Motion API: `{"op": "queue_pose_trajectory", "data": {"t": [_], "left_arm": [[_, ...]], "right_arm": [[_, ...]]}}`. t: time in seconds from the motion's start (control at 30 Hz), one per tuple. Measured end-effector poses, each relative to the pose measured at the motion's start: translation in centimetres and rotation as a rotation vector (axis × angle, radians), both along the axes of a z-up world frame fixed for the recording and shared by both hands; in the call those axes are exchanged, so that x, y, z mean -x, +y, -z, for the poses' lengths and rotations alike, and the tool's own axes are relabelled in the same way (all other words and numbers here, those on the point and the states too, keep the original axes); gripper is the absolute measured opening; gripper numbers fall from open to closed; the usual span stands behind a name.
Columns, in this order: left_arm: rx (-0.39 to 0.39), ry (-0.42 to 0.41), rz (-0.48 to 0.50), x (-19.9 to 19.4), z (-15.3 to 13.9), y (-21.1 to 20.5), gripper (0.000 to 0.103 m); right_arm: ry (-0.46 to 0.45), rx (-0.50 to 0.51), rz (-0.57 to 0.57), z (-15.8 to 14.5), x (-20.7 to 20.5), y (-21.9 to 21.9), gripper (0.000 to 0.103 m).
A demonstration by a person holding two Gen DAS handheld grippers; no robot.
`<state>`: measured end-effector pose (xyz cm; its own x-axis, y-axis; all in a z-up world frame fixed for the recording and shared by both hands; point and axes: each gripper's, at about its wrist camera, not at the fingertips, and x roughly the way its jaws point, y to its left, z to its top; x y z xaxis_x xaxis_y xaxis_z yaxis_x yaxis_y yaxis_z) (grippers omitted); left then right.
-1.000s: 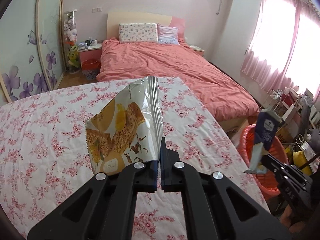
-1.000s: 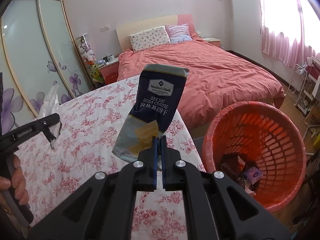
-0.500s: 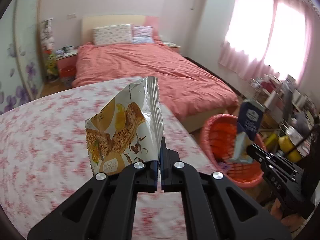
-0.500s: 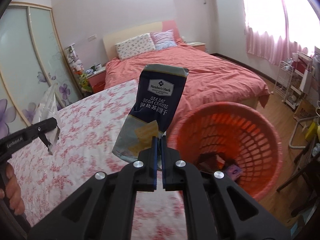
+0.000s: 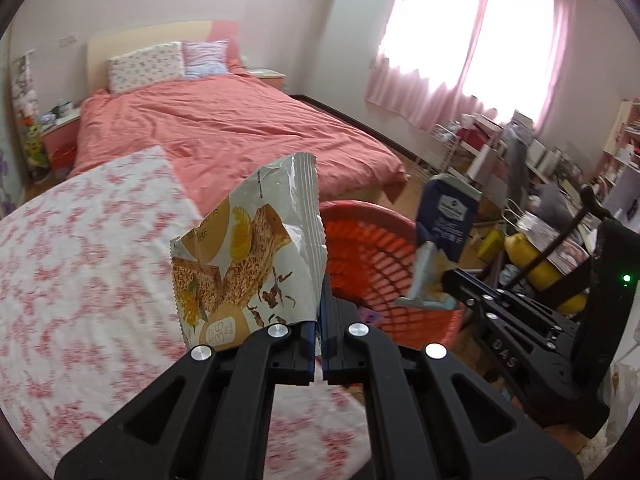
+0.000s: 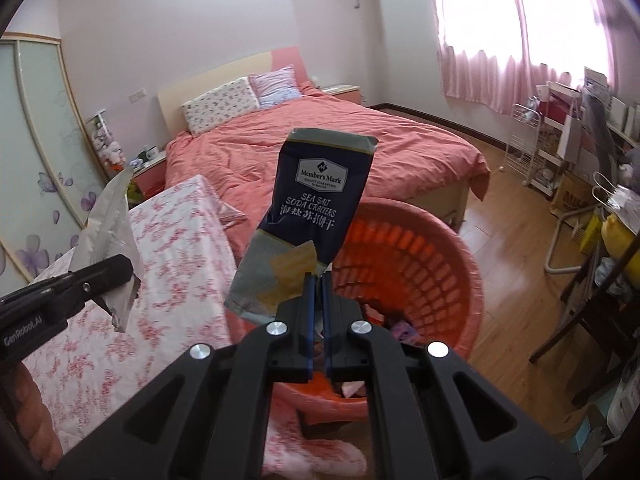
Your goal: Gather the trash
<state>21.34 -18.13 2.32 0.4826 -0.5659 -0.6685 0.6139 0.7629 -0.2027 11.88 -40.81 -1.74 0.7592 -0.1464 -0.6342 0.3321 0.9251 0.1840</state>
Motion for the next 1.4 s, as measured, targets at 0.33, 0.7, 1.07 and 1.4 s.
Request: {"op": "queue_pose_trajectory", "data": {"t": [0.33,0.7,1.07,1.4], "left_arm": [[-0.003,0.025,0.109,1.3,1.4,-5.0,0.001],[-0.031,0.074,0.171,1.0,3.6,-8.7,0.001],[-0.058,0.156,0.142,-0.2,5.3,-8.5,0.026],[-0.049,0.133,0.089,-0.3,4.1,-6.5,0.035]], "right_arm": [[0.021,-0.018,0.064,2.0,0.5,-3.8,0.004],[0.043,-0.055,0.091,4.4,-0.4,-7.1,0.005],[0.061,-0.106,0.079,6.2,-1.3,-8.1,0.015],[0.042,-0.072,0.087,4.8,-0.3,-7.1,0.024]]}}
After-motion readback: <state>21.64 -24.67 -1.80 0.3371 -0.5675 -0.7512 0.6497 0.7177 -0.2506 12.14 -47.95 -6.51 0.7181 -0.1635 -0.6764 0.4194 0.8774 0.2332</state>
